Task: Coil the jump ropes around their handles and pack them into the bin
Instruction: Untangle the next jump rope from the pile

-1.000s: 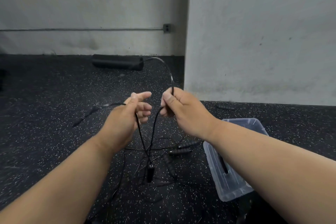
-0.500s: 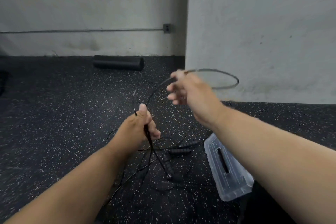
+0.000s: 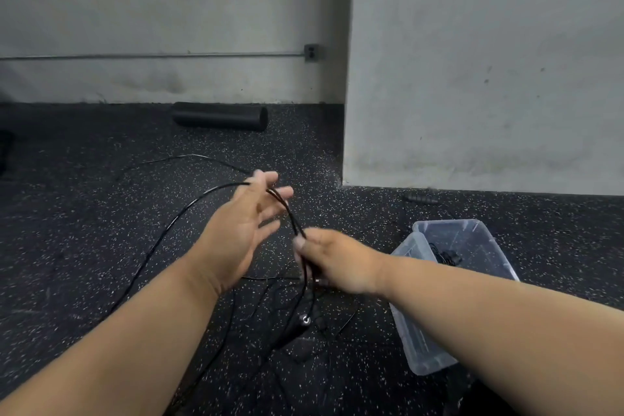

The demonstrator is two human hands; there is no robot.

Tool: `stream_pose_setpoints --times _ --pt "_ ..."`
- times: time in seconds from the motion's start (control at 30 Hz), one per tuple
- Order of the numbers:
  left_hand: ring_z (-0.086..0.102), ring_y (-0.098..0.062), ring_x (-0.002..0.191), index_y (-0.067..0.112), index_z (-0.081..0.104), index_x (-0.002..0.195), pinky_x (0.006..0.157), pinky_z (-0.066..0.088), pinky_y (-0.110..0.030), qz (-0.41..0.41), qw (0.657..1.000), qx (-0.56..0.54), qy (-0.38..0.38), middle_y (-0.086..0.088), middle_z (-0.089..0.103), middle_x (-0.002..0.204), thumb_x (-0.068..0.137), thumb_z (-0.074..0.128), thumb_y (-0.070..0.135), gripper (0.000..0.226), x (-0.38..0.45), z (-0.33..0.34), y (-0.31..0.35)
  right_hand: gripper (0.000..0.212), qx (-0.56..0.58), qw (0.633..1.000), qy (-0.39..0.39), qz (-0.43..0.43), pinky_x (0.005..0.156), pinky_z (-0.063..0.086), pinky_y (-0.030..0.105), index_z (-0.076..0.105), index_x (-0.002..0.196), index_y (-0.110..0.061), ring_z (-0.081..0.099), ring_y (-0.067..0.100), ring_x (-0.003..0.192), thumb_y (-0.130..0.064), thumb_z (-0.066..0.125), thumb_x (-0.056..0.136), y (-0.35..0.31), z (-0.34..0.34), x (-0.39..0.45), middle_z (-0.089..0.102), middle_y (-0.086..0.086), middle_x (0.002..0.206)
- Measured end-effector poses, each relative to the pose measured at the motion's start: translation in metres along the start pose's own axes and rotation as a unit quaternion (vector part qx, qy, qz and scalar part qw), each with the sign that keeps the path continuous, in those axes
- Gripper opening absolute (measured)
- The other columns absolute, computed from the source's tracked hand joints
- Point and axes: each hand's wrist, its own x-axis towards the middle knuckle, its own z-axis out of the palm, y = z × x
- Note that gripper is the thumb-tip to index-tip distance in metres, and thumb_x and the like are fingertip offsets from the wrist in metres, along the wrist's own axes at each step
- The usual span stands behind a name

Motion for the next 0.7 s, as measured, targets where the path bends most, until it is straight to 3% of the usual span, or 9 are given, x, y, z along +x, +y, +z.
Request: stream_pose_setpoints --times 0.07,0.17,0.27,0.33,0.47,0.57,0.63,0.7 --pt "0.063 -0.009 0.125 0.040 0.058 0.137 0.105 0.048 -0.039 -0.060 0.987 0.135 -0.059 0.010 0.069 0.133 0.099 0.046 0.065 0.047 -0.001 -0.007 -0.018 0.034 -0.015 0.998 0.051 -0.045 0.066 0.045 0.034 0.056 0.089 -0.023 0.049 0.014 0.068 -0.039 0.038 0.112 -0.018 -0.011 -0.001 0.054 -0.001 0.079" --pt "0.063 -0.008 0.108 0.050 0.066 0.126 0.088 0.046 -0.034 -0.176 0.924 0.302 -0.156 0.011 0.068 0.127 0.093 0.062 0.053 0.033 -0.005 -0.004 -0.050 0.036 0.017 0.988 0.112 -0.101 0.067 0.050 0.034 0.056 0.091 -0.015 0.055 0.015 0.068 -0.036 0.036 0.113 -0.037 -0.023 0.000 0.057 0.004 0.077" --pt "0.061 0.002 0.114 0.046 0.069 0.127 0.099 0.048 -0.029 -0.149 0.855 0.446 -0.219 0.020 0.068 0.129 0.105 0.055 0.045 0.026 -0.018 0.003 -0.066 0.035 0.093 0.981 0.128 -0.117 0.065 0.055 0.035 0.054 0.092 -0.012 0.061 0.021 0.067 -0.033 0.036 0.114 -0.049 -0.030 0.002 0.059 0.010 0.077" --pt "0.064 0.002 0.109 0.045 0.073 0.115 0.105 0.050 -0.032 -0.125 0.835 0.482 -0.235 0.022 0.073 0.117 0.109 0.046 0.046 0.028 -0.027 0.007 -0.067 0.035 0.129 0.972 0.149 -0.125 0.060 0.055 0.036 0.053 0.093 -0.013 0.061 0.024 0.068 -0.035 0.035 0.114 -0.054 -0.033 0.003 0.059 0.010 0.076" --pt "0.069 -0.015 0.073 0.021 0.070 0.100 0.084 0.055 -0.038 -0.132 0.891 0.402 -0.165 -0.001 0.079 0.084 0.113 0.034 0.046 0.046 -0.026 0.013 -0.052 0.036 0.154 0.965 0.174 -0.119 0.048 0.044 0.027 0.056 0.100 -0.015 0.064 0.022 0.069 -0.042 0.035 0.113 -0.054 -0.041 0.004 0.064 0.005 0.075" --pt "0.069 -0.025 0.069 0.008 0.060 0.095 0.073 0.060 -0.042 -0.090 0.951 0.285 -0.074 -0.012 0.072 0.075 0.112 0.031 0.046 0.051 -0.020 0.011 -0.026 0.040 0.143 0.977 0.148 -0.060 0.049 0.036 0.026 0.060 0.115 -0.018 0.066 0.018 0.072 -0.050 0.036 0.110 -0.044 -0.041 0.002 0.071 0.004 0.089" --pt "0.067 -0.021 0.075 0.010 0.056 0.093 0.072 0.059 -0.033 -0.026 0.961 0.277 -0.010 -0.009 0.065 0.080 0.111 0.029 0.047 0.050 -0.015 0.012 -0.007 0.032 0.120 0.988 0.093 -0.011 0.053 0.036 0.027 0.062 0.119 -0.024 0.067 0.016 0.076 -0.045 0.040 0.109 -0.031 -0.033 -0.001 0.073 0.003 0.102" --pt "0.052 -0.006 0.071 0.013 0.053 0.092 0.069 0.045 -0.016 0.057 0.942 0.330 0.034 -0.003 0.055 0.081 0.111 0.023 0.048 0.050 -0.014 0.016 0.007 0.021 0.079 0.997 0.023 0.014 0.053 0.039 0.025 0.063 0.120 -0.034 0.069 0.016 0.079 -0.032 0.051 0.104 -0.018 -0.017 -0.004 0.072 0.004 0.115"
